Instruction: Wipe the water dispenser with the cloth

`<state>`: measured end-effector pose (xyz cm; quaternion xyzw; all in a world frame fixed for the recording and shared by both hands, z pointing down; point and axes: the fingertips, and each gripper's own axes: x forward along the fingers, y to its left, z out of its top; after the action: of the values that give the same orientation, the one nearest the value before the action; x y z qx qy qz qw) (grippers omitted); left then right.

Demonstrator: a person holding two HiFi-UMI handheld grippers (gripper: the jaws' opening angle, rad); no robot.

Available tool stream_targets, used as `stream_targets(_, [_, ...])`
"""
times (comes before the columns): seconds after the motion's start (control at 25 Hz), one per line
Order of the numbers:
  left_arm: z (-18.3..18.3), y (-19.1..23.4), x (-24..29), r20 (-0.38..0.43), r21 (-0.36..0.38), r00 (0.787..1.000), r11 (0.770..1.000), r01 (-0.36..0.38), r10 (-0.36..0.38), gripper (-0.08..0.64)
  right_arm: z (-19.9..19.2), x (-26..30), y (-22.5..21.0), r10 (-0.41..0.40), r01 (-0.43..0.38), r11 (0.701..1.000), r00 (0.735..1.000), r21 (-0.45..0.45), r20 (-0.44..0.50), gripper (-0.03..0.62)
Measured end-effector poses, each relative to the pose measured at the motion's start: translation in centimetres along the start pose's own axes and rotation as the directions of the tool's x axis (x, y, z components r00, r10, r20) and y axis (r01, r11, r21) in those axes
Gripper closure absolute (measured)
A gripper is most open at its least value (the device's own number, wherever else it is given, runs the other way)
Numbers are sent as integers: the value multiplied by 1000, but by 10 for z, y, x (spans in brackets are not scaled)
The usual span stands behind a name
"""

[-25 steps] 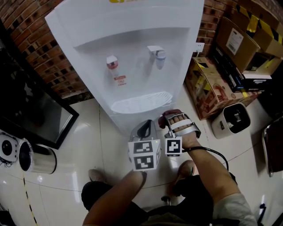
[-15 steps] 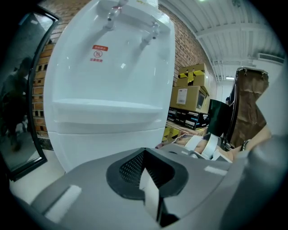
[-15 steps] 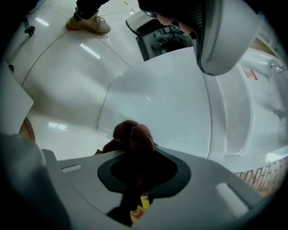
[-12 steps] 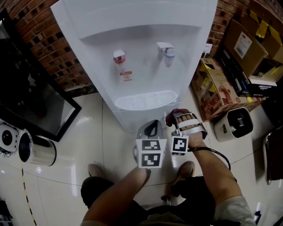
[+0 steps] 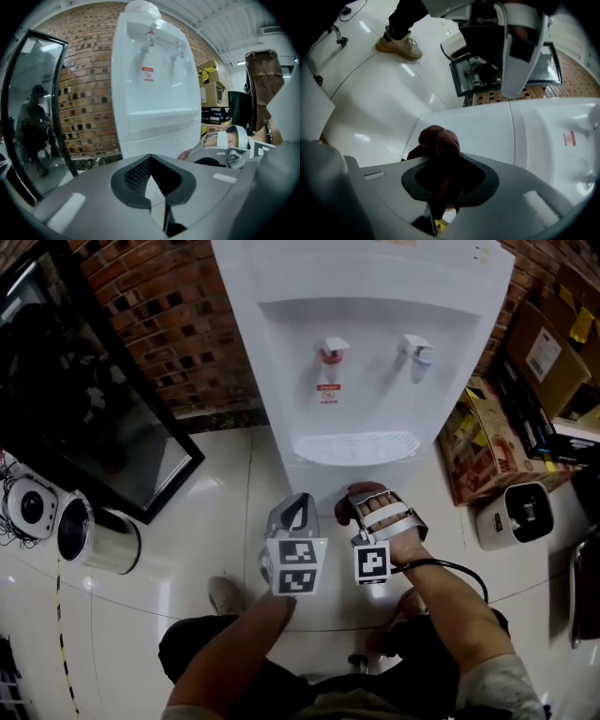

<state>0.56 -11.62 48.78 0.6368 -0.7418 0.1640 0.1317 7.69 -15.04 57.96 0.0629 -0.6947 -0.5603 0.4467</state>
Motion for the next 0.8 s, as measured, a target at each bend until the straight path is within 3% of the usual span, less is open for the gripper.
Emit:
stream_targets(0.16, [-22, 48, -19, -13, -31, 997, 996, -83, 82, 560, 63, 5, -1, -3, 10, 998, 994, -65, 108, 500])
stream_targets(0.4, [-31, 86, -41, -20, -64, 995, 993, -102, 101, 560, 125, 32, 0, -17, 34, 995, 984, -91, 179, 500])
stream_targets(0.52, [-30, 90, -46, -13, -74, 996, 993, -89, 88, 560, 145, 47, 1, -19, 39, 993, 983, -109, 181, 500])
stream_targets(0.6, [-30, 93, -47, -9, -78, 997, 994, -77, 77, 560, 162, 54, 0, -33, 49, 996, 978, -70, 208, 500])
stream_targets(0.76, [-32, 93, -49, -12, -47, 999, 998, -53, 53, 560, 168, 67, 12, -7, 29, 990, 986, -134, 166, 500])
stream_targets(0.8, [-36, 92, -49, -21, -34, 999, 998, -49, 49, 560, 162, 71, 18, 19, 4, 982, 992, -188, 122, 500])
